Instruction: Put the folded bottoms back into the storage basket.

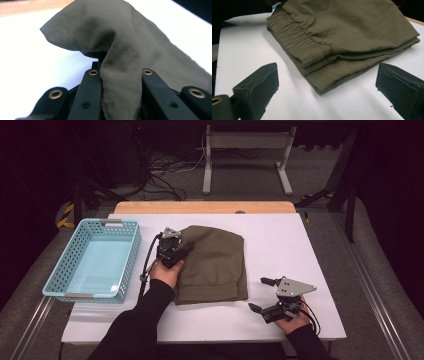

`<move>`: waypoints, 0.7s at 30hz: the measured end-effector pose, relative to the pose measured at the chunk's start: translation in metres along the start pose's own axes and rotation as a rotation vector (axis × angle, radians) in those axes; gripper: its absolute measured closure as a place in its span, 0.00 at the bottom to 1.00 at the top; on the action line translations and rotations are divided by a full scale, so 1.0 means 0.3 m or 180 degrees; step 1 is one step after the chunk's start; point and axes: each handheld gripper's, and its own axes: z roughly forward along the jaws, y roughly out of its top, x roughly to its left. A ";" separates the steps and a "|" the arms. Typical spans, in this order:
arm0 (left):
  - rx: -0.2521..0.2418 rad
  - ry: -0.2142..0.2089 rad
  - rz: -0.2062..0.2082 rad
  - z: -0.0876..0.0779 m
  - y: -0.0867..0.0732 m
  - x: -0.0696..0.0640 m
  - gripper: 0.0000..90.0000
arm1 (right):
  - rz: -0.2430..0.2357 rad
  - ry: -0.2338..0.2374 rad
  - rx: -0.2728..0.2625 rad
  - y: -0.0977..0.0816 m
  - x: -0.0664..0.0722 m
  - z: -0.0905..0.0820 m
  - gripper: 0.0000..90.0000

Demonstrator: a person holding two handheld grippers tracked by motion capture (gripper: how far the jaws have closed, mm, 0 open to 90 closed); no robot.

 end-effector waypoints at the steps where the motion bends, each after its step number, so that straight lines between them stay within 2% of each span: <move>1: -0.0012 -0.0009 0.0019 -0.004 0.003 -0.004 0.90 | 0.0000 -0.0002 0.0000 0.000 0.000 0.000 0.06; 8: -0.0110 -0.0087 0.0035 -0.038 0.025 -0.030 0.90 | 0.0000 -0.0001 0.0001 0.000 0.000 0.000 0.06; 21: -0.0340 -0.0174 0.0164 -0.099 0.060 -0.069 0.91 | -0.0003 0.0002 -0.0003 0.000 0.000 -0.001 0.06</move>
